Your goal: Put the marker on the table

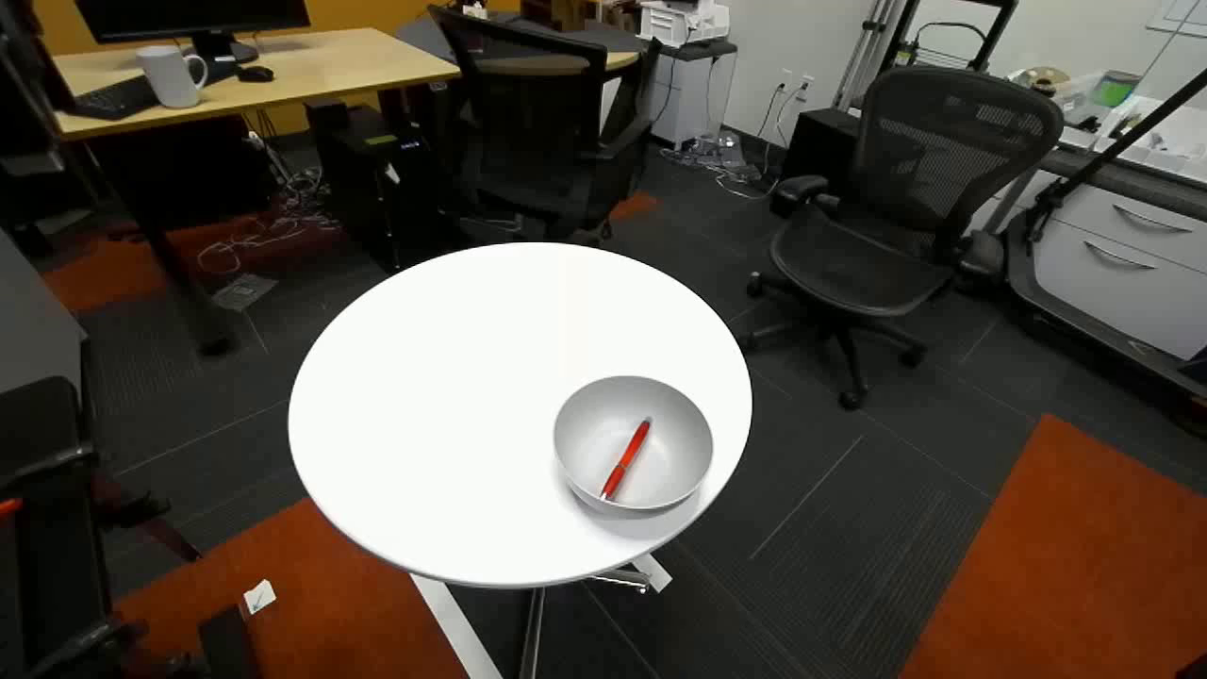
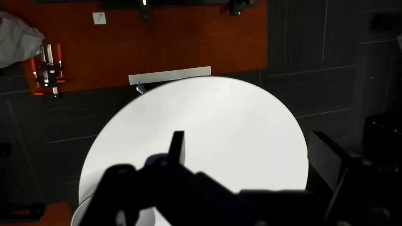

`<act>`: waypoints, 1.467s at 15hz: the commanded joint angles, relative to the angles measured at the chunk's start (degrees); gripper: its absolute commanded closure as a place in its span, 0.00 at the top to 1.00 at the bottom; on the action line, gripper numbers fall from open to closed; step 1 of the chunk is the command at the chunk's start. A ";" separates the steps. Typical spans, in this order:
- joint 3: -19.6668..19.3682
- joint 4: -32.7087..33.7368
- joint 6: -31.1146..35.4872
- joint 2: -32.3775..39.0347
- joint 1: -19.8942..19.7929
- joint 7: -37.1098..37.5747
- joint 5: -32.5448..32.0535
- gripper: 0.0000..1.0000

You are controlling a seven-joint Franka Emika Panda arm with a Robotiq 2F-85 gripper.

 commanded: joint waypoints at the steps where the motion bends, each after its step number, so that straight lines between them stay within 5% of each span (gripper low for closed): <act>1: 1.20 0.12 -0.18 0.22 -1.43 -0.68 0.71 1.00; 9: 0.89 4.05 1.84 5.18 -0.72 -3.29 0.21 1.00; 22: -0.68 17.99 21.24 31.17 -3.42 -16.13 0.65 1.00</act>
